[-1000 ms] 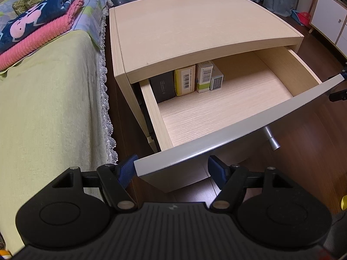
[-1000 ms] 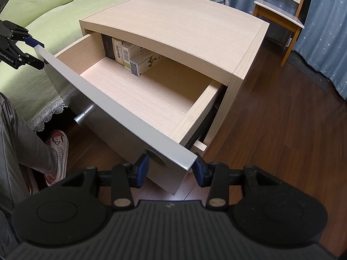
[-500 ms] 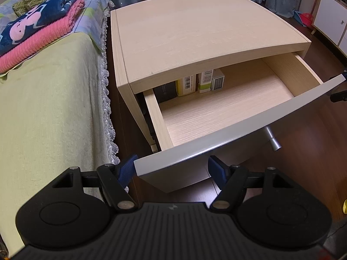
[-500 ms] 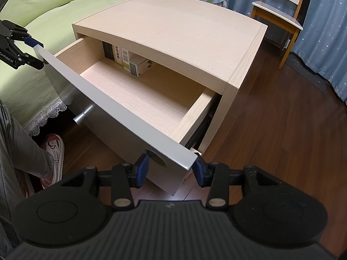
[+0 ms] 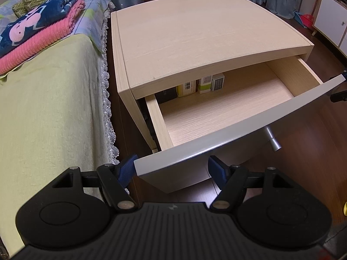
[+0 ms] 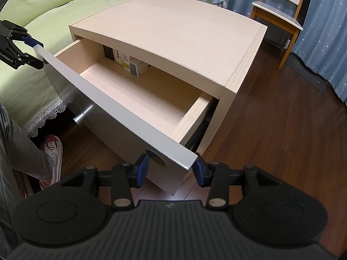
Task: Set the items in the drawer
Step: 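Push the drawer front with both grippers to slide the drawer in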
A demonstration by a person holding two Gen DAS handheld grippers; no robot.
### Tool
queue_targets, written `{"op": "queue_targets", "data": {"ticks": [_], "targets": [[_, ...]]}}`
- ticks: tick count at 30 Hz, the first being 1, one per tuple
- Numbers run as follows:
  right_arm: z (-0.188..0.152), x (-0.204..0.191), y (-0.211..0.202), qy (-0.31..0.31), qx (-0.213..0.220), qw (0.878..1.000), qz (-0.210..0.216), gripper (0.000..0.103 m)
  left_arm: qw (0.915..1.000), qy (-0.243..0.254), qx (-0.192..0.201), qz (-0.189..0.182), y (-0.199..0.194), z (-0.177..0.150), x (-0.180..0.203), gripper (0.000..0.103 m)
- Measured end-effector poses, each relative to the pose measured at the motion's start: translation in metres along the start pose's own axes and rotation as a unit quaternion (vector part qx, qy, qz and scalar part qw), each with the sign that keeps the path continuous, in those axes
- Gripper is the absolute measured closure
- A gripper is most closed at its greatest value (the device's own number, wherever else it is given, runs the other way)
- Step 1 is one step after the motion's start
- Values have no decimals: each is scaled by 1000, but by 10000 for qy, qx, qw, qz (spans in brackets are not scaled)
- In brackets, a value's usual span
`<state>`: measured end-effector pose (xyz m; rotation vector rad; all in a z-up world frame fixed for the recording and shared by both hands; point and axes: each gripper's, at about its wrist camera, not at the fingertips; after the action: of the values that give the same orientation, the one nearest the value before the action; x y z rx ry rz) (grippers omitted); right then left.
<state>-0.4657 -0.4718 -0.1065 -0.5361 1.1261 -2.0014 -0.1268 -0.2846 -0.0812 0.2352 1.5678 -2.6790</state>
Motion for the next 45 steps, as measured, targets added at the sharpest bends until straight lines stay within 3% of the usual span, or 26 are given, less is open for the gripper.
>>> {"op": "queue_targets", "data": {"ticks": [45], "targets": [[21,14,15,-59,-34,9999,-101,63,9998,-77,123,133,18,19,-5,31]]}}
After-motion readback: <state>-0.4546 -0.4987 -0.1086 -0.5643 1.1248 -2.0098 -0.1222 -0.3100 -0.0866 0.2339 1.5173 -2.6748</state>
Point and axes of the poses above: each gripper's, at about its wrist camera, not at the fingertips, and y roughly the way its jaws point, x to its right, z to its top, and after that the axes turned 3 degrees about z, right-handed
